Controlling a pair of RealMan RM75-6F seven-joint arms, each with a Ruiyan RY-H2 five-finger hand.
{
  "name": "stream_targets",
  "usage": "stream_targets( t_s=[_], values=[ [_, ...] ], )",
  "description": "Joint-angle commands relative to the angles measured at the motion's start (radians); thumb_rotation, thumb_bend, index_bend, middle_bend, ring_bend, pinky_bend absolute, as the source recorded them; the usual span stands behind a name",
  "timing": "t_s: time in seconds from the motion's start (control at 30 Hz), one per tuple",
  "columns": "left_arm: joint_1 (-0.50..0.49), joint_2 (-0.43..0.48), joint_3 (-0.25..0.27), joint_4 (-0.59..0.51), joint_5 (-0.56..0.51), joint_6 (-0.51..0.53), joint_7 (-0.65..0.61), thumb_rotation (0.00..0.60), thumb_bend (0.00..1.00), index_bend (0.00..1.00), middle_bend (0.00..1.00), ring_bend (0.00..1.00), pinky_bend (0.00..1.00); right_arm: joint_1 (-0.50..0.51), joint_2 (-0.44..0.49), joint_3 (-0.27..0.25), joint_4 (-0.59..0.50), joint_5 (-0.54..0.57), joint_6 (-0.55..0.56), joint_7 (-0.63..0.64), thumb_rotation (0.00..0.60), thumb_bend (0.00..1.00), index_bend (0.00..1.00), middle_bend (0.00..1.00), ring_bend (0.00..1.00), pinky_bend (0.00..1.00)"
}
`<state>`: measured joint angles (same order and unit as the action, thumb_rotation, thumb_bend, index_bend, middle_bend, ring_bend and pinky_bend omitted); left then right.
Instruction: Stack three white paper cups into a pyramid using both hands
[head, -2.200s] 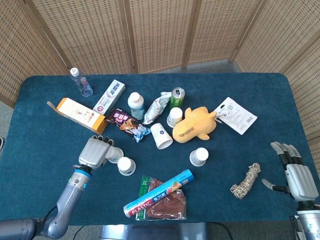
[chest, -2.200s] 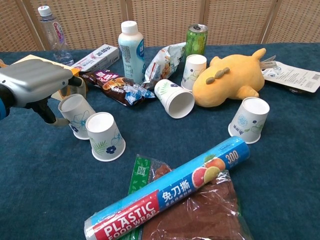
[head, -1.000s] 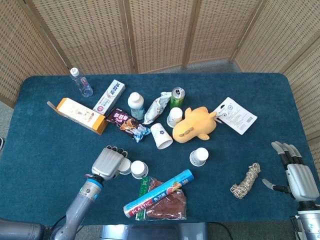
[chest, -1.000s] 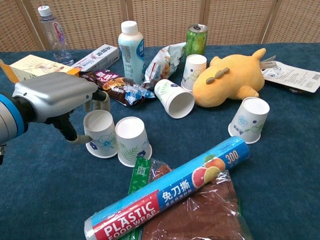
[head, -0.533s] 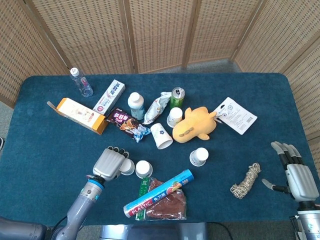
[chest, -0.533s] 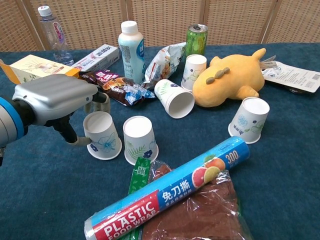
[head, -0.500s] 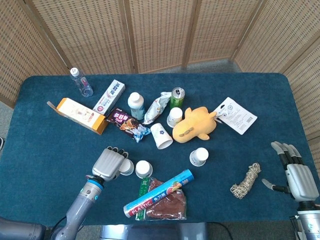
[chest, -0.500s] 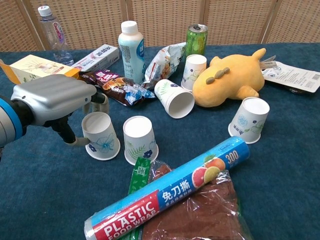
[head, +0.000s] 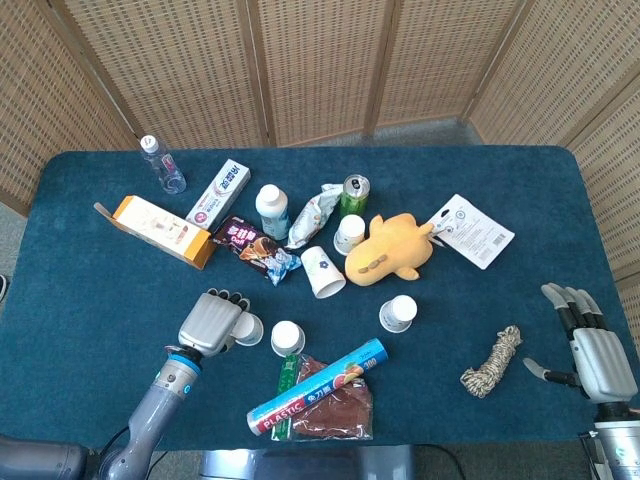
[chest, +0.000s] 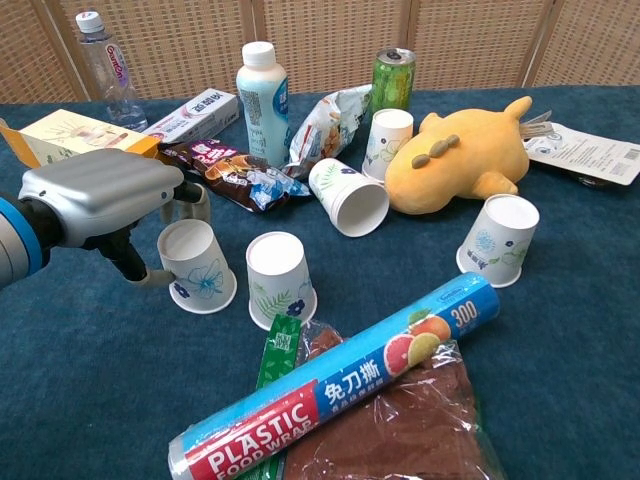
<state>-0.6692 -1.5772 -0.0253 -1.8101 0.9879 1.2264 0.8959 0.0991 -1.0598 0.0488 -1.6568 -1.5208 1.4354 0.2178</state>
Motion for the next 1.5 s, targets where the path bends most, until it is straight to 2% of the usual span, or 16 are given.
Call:
stream_targets(
  t_s=[0.03,0.2,0.27,0.33,0.43,0.5,0.8,1.0,1.1,1.27,1.5],
  values=[
    [0.002,-0.007,0.001,0.007,0.006,-0.005,-0.011,0.600,0.31,0.38,0.41,0.37,0.45,0.000,0.001,0.000,0.000,0.000,0.000,0.003,0.600,0.00,0.00,0.00,0.00,0.00],
    [0.003,-0.007,0.002,0.007,-0.003,-0.007,-0.008,0.600,0.30,0.35,0.37,0.34,0.44,0.000,0.002,0.000,0.001,0.000,0.000,0.006,0.600,0.00,0.00,0.00,0.00,0.00],
    [0.003,-0.003,0.001,0.002,-0.004,-0.009,-0.010,0.600,0.30,0.32,0.30,0.29,0.42,0.000,0.002,0.000,0.001,0.000,0.000,0.007,0.600,0.00,0.00,0.00,0.00,0.00],
    [0.004,0.003,0.003,-0.005,0.002,-0.011,-0.017,0.600,0.30,0.28,0.16,0.20,0.38,0.000,0.002,0.001,0.001,0.001,0.000,0.007,0.600,0.00,0.00,0.00,0.00,0.00],
    [0.008,0.015,0.006,-0.017,0.020,-0.014,-0.038,0.600,0.30,0.21,0.03,0.10,0.35,0.000,0.002,0.001,0.002,0.001,0.000,0.007,0.600,0.00,0.00,0.00,0.00,0.00],
    [0.010,0.023,0.009,-0.023,0.027,-0.015,-0.044,0.600,0.30,0.19,0.01,0.08,0.34,0.000,0.001,0.000,0.001,0.001,0.000,0.005,0.600,0.00,0.00,0.00,0.00,0.00],
    [0.028,0.097,0.019,-0.088,0.064,-0.004,-0.082,0.600,0.30,0.14,0.00,0.00,0.29,-0.001,0.000,0.000,0.001,-0.001,0.001,-0.002,0.600,0.00,0.00,0.00,0.00,0.00],
    [0.052,0.238,0.020,-0.162,0.078,0.007,-0.134,0.600,0.29,0.07,0.00,0.00,0.20,0.000,-0.002,-0.001,0.001,-0.001,-0.001,-0.006,0.600,0.00,0.00,0.00,0.00,0.00],
    [0.064,0.313,0.023,-0.182,0.075,0.001,-0.166,0.600,0.29,0.04,0.00,0.00,0.13,0.000,-0.003,-0.002,-0.001,-0.003,0.000,-0.013,0.600,0.00,0.00,0.00,0.00,0.00],
    [0.097,0.445,0.056,-0.186,0.133,-0.027,-0.274,0.600,0.29,0.00,0.00,0.00,0.01,0.001,-0.008,-0.006,-0.002,-0.004,-0.004,-0.030,0.600,0.00,0.00,0.00,0.00,0.00],
    [0.188,0.623,0.118,-0.163,0.316,-0.004,-0.516,0.600,0.29,0.00,0.00,0.00,0.00,0.004,-0.018,-0.010,-0.003,-0.009,-0.009,-0.054,0.600,0.00,0.00,0.00,0.00,0.00]
  ],
)
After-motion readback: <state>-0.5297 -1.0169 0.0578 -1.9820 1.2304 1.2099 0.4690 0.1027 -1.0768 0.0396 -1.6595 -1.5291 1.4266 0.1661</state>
